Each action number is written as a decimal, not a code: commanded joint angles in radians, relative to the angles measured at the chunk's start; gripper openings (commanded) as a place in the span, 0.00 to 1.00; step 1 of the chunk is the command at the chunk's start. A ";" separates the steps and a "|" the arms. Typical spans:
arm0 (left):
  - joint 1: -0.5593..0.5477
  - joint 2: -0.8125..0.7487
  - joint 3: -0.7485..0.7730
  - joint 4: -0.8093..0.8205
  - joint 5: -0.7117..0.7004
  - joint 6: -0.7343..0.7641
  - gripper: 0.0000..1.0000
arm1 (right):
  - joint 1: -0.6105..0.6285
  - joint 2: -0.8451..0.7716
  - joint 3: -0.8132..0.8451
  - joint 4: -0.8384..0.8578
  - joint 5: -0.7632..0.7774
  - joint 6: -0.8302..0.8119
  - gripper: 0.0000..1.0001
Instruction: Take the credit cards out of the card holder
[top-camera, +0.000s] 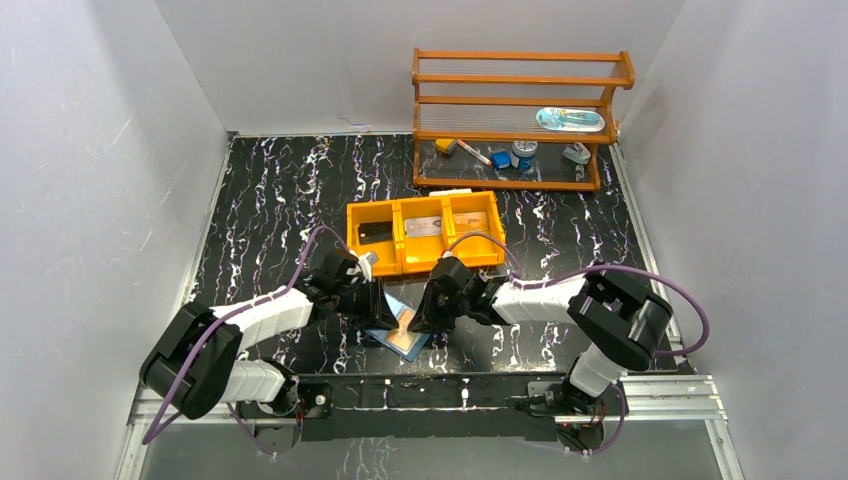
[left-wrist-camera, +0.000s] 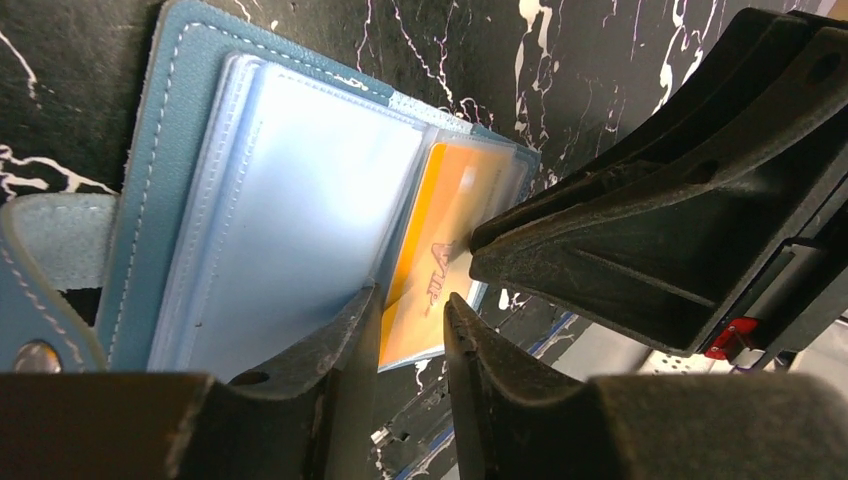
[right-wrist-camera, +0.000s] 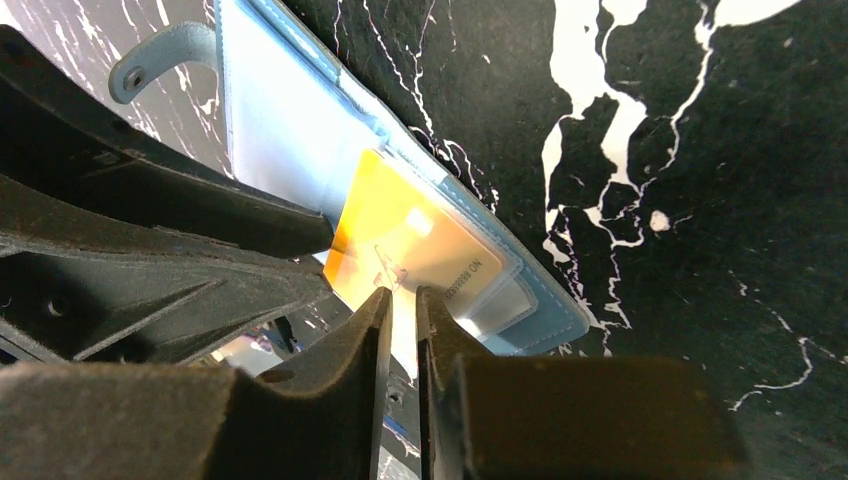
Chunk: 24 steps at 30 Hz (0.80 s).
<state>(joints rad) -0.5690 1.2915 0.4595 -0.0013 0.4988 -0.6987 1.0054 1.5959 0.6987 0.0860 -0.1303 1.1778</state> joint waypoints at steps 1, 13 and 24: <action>0.001 0.008 -0.005 0.000 0.042 0.008 0.31 | 0.005 0.001 -0.066 -0.009 0.002 0.026 0.25; 0.001 0.029 -0.071 -0.039 0.105 -0.009 0.35 | 0.005 0.010 -0.077 -0.023 0.014 0.033 0.25; 0.001 0.155 -0.048 0.041 0.136 -0.040 0.00 | 0.006 -0.034 -0.001 -0.070 0.016 -0.030 0.27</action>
<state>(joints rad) -0.5583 1.4334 0.4217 0.0765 0.6884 -0.7330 1.0054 1.5883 0.6598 0.1482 -0.1627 1.2160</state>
